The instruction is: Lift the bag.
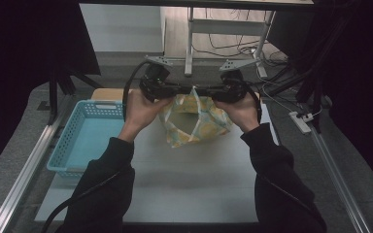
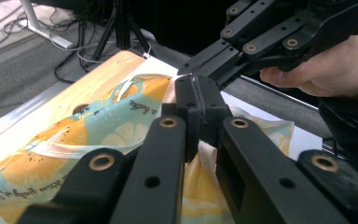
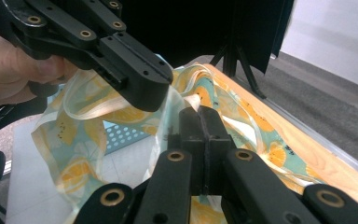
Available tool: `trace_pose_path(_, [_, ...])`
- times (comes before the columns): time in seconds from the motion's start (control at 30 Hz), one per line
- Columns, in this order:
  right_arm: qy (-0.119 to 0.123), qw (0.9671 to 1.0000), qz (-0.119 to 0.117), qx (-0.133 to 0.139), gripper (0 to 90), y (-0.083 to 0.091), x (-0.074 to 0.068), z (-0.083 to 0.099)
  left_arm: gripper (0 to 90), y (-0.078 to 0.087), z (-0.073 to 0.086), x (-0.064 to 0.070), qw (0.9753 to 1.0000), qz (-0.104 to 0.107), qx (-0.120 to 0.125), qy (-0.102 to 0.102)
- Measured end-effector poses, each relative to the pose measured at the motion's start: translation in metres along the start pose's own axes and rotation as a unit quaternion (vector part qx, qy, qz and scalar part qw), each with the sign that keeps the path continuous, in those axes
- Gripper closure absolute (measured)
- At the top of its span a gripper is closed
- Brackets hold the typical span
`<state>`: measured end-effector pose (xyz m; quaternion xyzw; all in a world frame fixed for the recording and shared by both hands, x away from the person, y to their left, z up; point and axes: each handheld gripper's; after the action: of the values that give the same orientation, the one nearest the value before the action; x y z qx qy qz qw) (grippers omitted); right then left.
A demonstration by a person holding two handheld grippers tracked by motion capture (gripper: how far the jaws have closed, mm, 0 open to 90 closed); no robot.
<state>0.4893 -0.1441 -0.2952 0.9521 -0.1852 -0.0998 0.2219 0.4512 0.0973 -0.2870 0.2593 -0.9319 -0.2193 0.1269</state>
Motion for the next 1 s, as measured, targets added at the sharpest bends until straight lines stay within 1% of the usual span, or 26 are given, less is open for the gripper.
trace_pose_path(0.2, [0.005, 0.9999, 0.002, 0.01, 90.0, 0.01, -0.003, -0.015, 90.0, 0.006, -0.017, 0.004, 0.9999, -0.001, 0.013, -0.008])
trace_pose_path(0.27, [0.009, 0.9999, 0.005, 0.013, 90.0, 0.014, -0.004, -0.02, 90.0, 0.008, -0.023, 0.005, 0.9998, -0.005, 0.015, -0.013])
trace_pose_path(0.53, [0.018, 0.9994, 0.013, 0.028, 90.0, 0.028, -0.009, -0.037, 90.0, 0.017, -0.042, 0.009, 0.9991, -0.014, 0.031, -0.025])
trace_pose_path(0.83, [0.029, 0.9986, 0.025, 0.038, 90.0, 0.035, -0.014, -0.055, 90.0, 0.028, -0.055, 0.011, 0.9981, -0.021, 0.05, -0.03])
trace_pose_path(0.93, [0.032, 0.9983, 0.027, 0.041, 90.0, 0.036, -0.016, -0.061, 90.0, 0.032, -0.058, 0.01, 0.9976, -0.021, 0.059, -0.03])
trace_pose_path(1.0, [0.035, 0.998, 0.03, 0.042, 90.0, 0.036, -0.017, -0.064, 90.0, 0.033, -0.058, 0.009, 0.9974, -0.025, 0.06, -0.03])
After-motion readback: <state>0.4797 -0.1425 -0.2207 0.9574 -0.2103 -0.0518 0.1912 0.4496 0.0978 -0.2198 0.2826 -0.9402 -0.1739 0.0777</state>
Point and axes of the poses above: each handheld gripper's, and its own axes: y roughly backward along the jaws, z roughly out of its underside, x roughly to its right, and after that the axes turned 3 degrees about -y, right-handed
